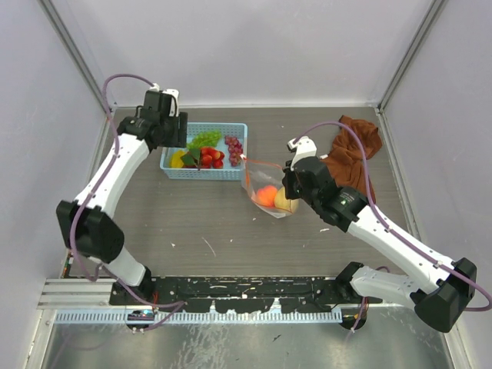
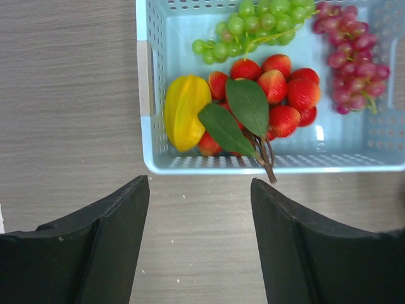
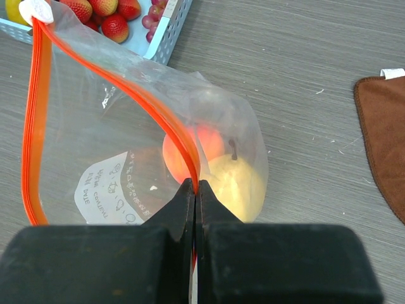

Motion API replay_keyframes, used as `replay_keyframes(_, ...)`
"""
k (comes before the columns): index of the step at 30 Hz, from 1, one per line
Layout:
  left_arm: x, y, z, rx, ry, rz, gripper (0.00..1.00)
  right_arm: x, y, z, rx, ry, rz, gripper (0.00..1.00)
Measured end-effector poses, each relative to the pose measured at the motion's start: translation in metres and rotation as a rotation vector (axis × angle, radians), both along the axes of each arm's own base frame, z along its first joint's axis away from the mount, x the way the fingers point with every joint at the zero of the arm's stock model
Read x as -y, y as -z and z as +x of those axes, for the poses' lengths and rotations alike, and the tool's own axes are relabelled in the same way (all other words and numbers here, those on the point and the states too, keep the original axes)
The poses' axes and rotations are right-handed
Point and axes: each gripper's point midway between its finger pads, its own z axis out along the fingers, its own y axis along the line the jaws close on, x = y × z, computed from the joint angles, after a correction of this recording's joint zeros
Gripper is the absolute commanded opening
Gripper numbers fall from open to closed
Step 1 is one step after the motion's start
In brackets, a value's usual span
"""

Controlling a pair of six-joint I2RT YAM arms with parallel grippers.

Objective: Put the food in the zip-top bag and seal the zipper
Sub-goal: Pick up the fake fruit from the bin.

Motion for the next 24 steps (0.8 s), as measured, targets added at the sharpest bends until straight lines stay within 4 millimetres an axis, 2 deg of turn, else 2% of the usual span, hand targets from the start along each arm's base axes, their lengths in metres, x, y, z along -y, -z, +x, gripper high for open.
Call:
replay_keyframes(2,-0.004,0.016,0.018,-0.036,0.004,0.025,0.61,-0.001,0.000,0.000,0.001,-0.008,0.004,0.00)
replay_keyframes(10,-0.013,0.085,0.054,-0.198,0.008,0.093,0.55,-0.006,0.007,-0.004,-0.010,-0.041,0.017,0.00)
replay_keyframes(17,-0.012,0.124,0.066,-0.282,0.014,0.120,0.58,-0.011,0.009,-0.006,-0.015,-0.064,0.032,0.00)
replay_keyframes(24,-0.015,0.153,0.069,-0.342,0.017,0.149,0.62,-0.014,0.010,-0.007,-0.019,-0.078,0.041,0.00)
